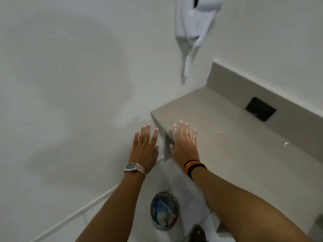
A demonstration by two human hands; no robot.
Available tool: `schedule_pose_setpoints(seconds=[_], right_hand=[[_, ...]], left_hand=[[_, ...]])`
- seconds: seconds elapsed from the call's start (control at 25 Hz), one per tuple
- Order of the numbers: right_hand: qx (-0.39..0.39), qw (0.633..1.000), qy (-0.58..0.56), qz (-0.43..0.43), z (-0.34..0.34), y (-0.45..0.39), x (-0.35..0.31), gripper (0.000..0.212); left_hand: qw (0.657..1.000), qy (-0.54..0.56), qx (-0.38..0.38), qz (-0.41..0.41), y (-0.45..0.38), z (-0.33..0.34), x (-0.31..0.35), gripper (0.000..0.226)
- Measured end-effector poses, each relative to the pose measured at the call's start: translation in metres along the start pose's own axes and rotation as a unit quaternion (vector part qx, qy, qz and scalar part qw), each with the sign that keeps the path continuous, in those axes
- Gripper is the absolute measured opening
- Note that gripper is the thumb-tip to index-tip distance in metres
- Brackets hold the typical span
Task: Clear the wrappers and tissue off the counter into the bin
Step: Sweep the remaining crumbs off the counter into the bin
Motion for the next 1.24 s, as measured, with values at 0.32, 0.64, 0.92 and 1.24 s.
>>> schedule_pose_setpoints(seconds=[0.32, 0.64, 0.92, 1.24], right_hand=[[0.009, 0.966, -0.009, 0.259, -0.04, 0.033, 0.255, 0.063], [-0.06, 0.93, -0.013, 0.362, -0.034, 0.047, 0.452, 0.042], [-0.116, 0.938, 0.028, 0.326, -0.015, 0.014, 0.511, 0.029], [-0.084, 0.947, -0.032, 0.308, -0.019, 0.001, 0.446, 0.028]], left_hand=[[0.989, 0.051, -0.073, 0.12, -0.107, 0.051, 0.133, 0.037], [0.976, 0.061, -0.194, 0.079, -0.197, 0.138, 0.269, 0.024], [0.969, 0.014, -0.225, 0.1, -0.217, 0.164, 0.296, 0.019], [0.971, 0.077, -0.223, 0.032, -0.21, 0.154, 0.285, 0.027]])
Point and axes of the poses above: each hand's wrist, its own y-axis away from the middle knuckle, its own z-axis out of the palm, x = y × z, the point moved 9 cm from there along -y, towards the middle knuckle, and after that the axes turned 2 degrees about -x, right-handed, at the moved point
